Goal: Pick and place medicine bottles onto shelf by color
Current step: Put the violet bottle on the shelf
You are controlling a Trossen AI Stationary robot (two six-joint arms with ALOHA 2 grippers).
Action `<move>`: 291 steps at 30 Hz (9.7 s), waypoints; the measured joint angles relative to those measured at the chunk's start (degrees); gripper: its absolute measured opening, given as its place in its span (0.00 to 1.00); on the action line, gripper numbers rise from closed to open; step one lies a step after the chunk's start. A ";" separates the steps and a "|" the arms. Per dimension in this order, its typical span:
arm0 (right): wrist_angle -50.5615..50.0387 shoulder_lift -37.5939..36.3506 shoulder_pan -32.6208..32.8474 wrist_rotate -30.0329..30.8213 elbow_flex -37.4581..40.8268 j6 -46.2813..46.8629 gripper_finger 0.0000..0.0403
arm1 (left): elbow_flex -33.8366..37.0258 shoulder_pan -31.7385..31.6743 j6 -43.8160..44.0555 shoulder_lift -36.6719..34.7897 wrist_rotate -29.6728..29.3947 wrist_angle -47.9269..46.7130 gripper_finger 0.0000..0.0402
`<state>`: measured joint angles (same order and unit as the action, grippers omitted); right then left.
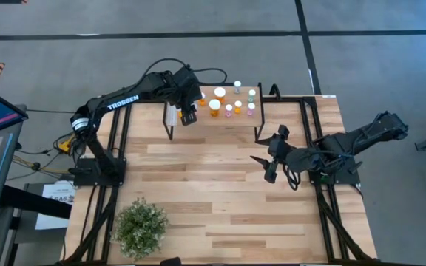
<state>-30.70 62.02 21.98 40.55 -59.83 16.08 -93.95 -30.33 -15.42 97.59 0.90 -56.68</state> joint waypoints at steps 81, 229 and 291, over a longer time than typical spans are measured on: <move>1.51 0.22 0.00 -0.02 -0.04 -1.07 0.67 | 0.24 -0.31 21.97 4.80 -5.80 4.74 0.72; 62.97 21.25 -28.13 -48.06 -5.20 -8.39 0.75 | 38.88 23.67 17.72 -34.54 4.79 63.48 0.23; 44.42 24.10 -29.09 -56.70 -15.85 -7.93 0.59 | 38.80 23.98 18.16 -34.58 4.66 62.27 0.23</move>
<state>13.72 86.12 -7.12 -16.15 -75.68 8.14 -55.16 -6.35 2.74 63.00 5.56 5.58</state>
